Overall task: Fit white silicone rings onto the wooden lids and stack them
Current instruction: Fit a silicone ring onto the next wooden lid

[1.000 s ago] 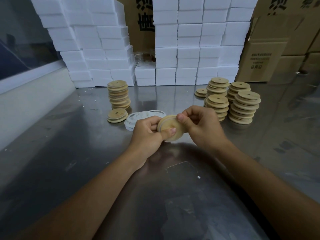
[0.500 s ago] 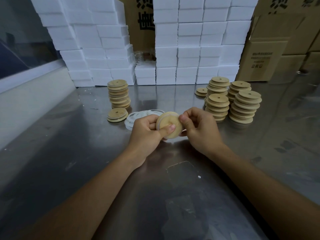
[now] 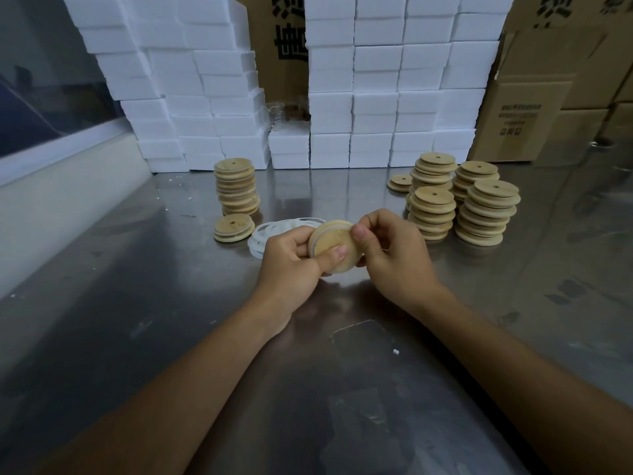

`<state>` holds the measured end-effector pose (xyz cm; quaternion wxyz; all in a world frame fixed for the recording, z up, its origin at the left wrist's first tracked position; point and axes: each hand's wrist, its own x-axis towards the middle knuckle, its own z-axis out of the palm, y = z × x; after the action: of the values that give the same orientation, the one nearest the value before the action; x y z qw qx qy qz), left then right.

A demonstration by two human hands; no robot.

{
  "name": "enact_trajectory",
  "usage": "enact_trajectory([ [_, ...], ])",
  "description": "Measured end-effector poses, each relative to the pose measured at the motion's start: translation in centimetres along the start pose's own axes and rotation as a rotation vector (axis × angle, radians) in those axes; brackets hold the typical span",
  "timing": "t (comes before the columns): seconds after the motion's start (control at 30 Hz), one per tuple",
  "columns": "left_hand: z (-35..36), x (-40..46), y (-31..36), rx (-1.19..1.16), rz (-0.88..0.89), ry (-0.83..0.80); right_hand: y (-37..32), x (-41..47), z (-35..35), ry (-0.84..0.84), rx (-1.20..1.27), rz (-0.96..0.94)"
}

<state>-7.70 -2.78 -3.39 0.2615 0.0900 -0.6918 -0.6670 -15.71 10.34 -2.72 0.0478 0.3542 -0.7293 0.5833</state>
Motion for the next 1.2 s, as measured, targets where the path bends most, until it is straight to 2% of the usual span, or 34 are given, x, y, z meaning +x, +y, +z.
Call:
enact_trajectory([
  [0.23, -0.2, 0.2, 0.0, -0.067, -0.071, 0.035, -0.3, 0.1, 0.3, 0.004, 0.184, 0.127],
  [0.4, -0.1, 0.1, 0.2, -0.068, -0.106, 0.022, -0.2, 0.0, -0.1, -0.033, 0.143, 0.141],
  [0.53, -0.1, 0.1, 0.4, -0.126, -0.147, 0.045, -0.3, -0.1, 0.2, -0.013, 0.193, 0.154],
  [0.67, -0.3, 0.3, 0.5, -0.158, -0.160, 0.071, -0.1, -0.2, 0.0, -0.074, 0.232, 0.193],
  [0.77, -0.2, 0.2, 0.4, -0.136, -0.144, 0.069, 0.1, -0.2, 0.1, -0.084, 0.177, 0.178],
  [0.83, 0.2, 0.0, 0.2, -0.023, -0.084, 0.081, 0.2, -0.3, 0.2, -0.023, 0.061, 0.119],
  [0.97, 1.0, -0.3, -0.1, 0.540, 0.131, 0.183, -0.1, -0.4, -0.2, 0.082, -0.261, -0.162],
  [1.03, 0.9, -0.3, -0.1, 0.726, 0.155, 0.181, -0.4, -0.4, -0.5, 0.099, -0.351, -0.285],
  [1.1, 0.7, -0.1, -0.1, 0.781, 0.120, 0.151, -0.7, -0.3, -0.5, 0.089, -0.416, -0.390],
  [1.2, 0.6, 0.0, 0.0, 0.700, 0.121, 0.130, -0.9, -0.4, -0.5, 0.099, -0.430, -0.431],
])
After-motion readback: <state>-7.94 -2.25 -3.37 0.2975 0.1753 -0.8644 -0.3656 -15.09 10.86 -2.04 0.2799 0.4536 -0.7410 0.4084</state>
